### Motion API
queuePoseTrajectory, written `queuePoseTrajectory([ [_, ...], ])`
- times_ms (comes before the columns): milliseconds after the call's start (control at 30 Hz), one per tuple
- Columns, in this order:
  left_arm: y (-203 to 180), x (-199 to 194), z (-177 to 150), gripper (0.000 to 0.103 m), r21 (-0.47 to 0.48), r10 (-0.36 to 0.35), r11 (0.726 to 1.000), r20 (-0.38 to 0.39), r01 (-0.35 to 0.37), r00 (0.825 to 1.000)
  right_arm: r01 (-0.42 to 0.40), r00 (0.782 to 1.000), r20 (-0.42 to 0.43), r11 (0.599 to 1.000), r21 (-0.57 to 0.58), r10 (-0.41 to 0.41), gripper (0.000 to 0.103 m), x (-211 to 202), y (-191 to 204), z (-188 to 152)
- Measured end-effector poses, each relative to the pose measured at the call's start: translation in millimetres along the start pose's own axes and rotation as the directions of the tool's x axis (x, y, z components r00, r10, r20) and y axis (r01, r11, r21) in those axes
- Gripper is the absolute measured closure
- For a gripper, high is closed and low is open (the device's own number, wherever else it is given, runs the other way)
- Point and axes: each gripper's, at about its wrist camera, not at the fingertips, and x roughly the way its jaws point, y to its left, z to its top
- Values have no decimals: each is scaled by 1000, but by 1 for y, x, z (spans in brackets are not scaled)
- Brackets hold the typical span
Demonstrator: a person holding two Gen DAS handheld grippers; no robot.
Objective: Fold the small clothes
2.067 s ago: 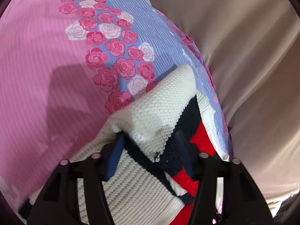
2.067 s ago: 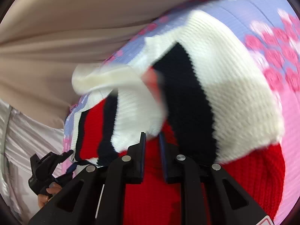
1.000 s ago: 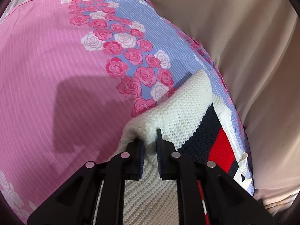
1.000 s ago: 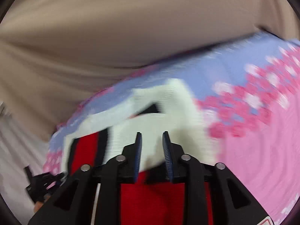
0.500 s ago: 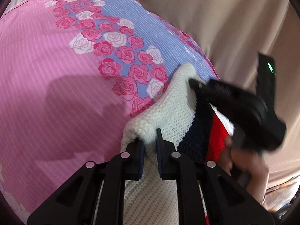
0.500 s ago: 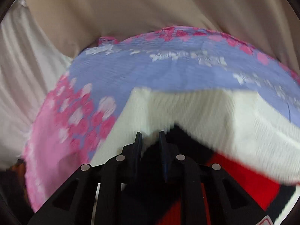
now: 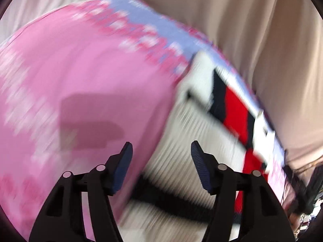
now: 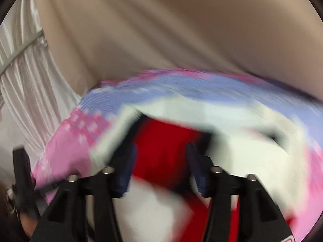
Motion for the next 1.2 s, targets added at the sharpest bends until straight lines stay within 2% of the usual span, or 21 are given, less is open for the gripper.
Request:
queuePoseTrajectory([
  [67,19,-14,-29,39,-14,39,999,-47,-40,998,89,992,-92,994,62,-83,42,-49,-51,-64],
  [167,38,-33,-78,37,-45,72,996,-136,-79,988,178,955,-262,977,121,-142,41,-97,-88,-149],
  [267,38,-44,-109,25,-50,57,997,-147,-65,987,140,941,-332,968,209,-65,41,-126,-89,-213],
  [400,29,-41,-124,13,-67,35,997,-160,-46,987,52,939,-341,965,256,40,41,-119,-63,-250],
  [467,26,-39,-126,8,-76,39,996,-138,-49,990,8,946,-311,953,304,91,41,-110,-54,-254],
  [500,23,-37,-123,7,-91,44,994,-130,-56,990,2,956,-277,947,320,92,36,-106,-49,-252],
  [533,21,-36,-120,8,-107,28,993,-125,-42,992,-15,965,-243,943,333,101,35,-104,-46,-248],
  [567,18,-35,-119,12,-107,7,994,-123,-21,992,-21,969,-220,932,361,107,34,-97,-44,-243],
  [633,10,-29,-115,50,-95,-38,995,-158,23,987,-49,977,-171,909,414,131,38,-92,-47,-236],
  [667,5,-25,-113,59,-86,-40,996,-186,24,982,-51,977,-165,900,434,135,59,-88,-49,-232],
  [700,2,-25,-113,83,-78,-36,997,-199,21,979,-46,977,-166,895,443,133,89,-87,-51,-231],
  [733,-2,-27,-112,90,-67,-40,997,-212,26,977,-55,979,-152,886,461,139,89,-89,-54,-227],
  [800,-12,-41,-110,90,-32,-38,999,-197,32,980,-87,985,-89,876,475,146,90,-106,-56,-219],
  [867,-22,-61,-112,91,17,-35,999,-180,38,983,-93,992,-38,886,454,124,91,-134,-56,-209],
  [967,-29,-89,-128,91,57,-64,995,-220,78,973,-101,993,-4,882,461,116,92,-172,-70,-209],
  [1033,-28,-99,-142,91,93,-62,992,-262,89,963,-77,995,-20,889,452,96,93,-200,-79,-218],
  [1100,-27,-109,-167,92,145,-40,985,-327,93,944,-39,995,-70,903,428,76,93,-215,-80,-230],
  [1133,-25,-111,-181,92,166,-23,982,-362,89,932,-11,991,-121,914,404,65,93,-225,-80,-243],
  [1200,-14,-115,-218,92,216,32,974,-454,75,890,13,972,-221,921,389,79,93,-239,-84,-270],
])
